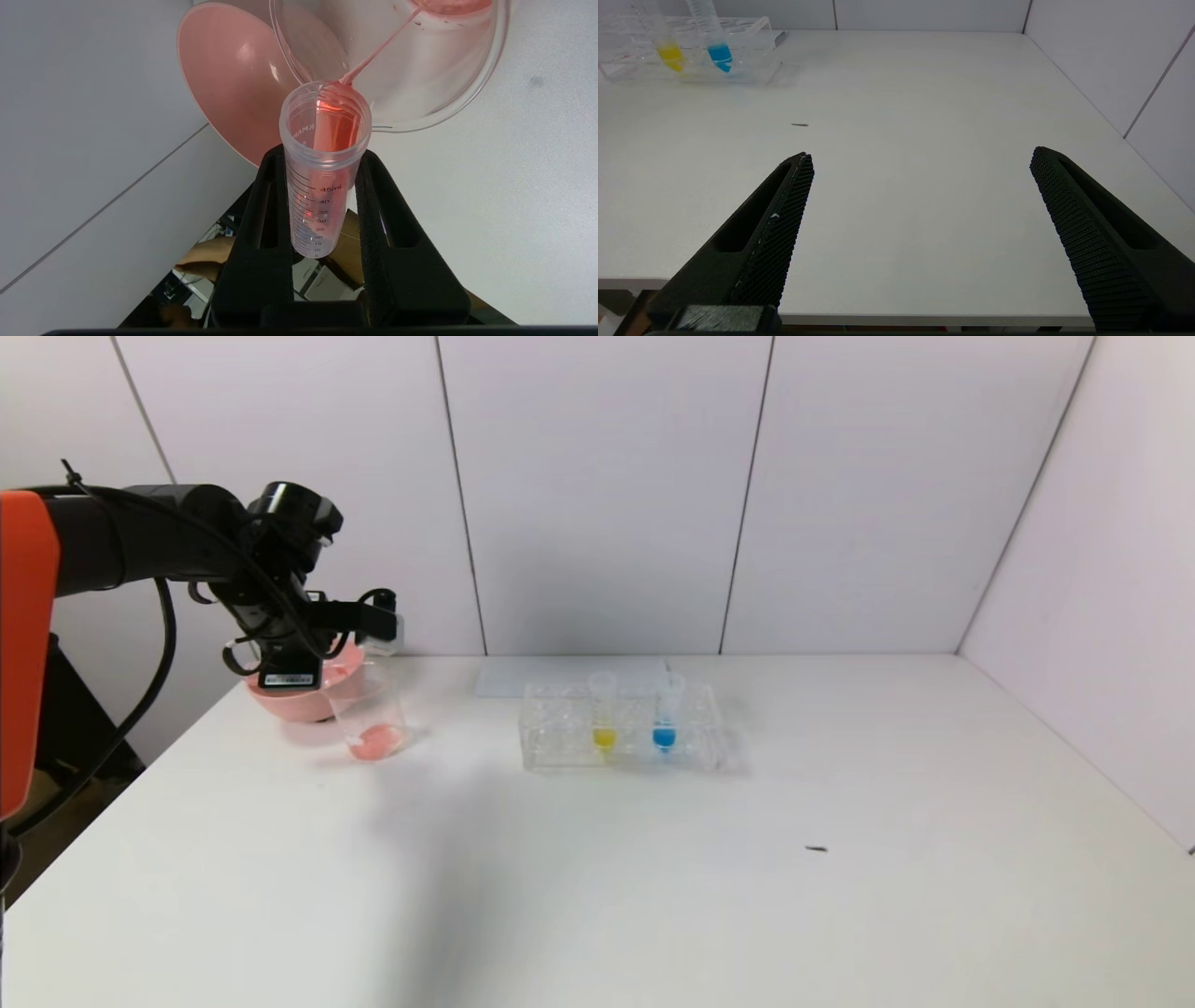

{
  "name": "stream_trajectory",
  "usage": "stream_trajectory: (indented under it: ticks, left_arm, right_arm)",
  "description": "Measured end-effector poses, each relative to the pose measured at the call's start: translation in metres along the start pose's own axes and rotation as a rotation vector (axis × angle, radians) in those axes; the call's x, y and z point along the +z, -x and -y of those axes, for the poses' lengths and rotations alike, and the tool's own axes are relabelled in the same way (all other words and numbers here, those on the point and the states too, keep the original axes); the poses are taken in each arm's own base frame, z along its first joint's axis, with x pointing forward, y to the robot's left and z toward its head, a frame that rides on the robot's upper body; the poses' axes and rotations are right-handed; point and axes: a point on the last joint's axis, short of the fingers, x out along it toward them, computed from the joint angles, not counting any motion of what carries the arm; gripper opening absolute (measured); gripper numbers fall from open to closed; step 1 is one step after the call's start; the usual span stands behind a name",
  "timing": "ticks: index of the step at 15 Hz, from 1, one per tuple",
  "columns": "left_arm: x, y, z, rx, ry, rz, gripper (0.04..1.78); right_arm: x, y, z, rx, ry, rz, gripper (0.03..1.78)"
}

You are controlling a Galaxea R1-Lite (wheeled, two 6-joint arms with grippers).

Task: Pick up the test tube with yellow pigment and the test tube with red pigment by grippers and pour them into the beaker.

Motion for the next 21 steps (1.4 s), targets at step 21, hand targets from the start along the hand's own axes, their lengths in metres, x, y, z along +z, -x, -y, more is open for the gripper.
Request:
stream_trajectory:
  ticks: [21]
  left_arm:
    - [0.0033,0.0032,0.0008,-0.005,-0.010,0.013,0.43]
  right_arm:
    - [0.0001,0.0000,0.0000,0.000,0.000,0.000,1.70]
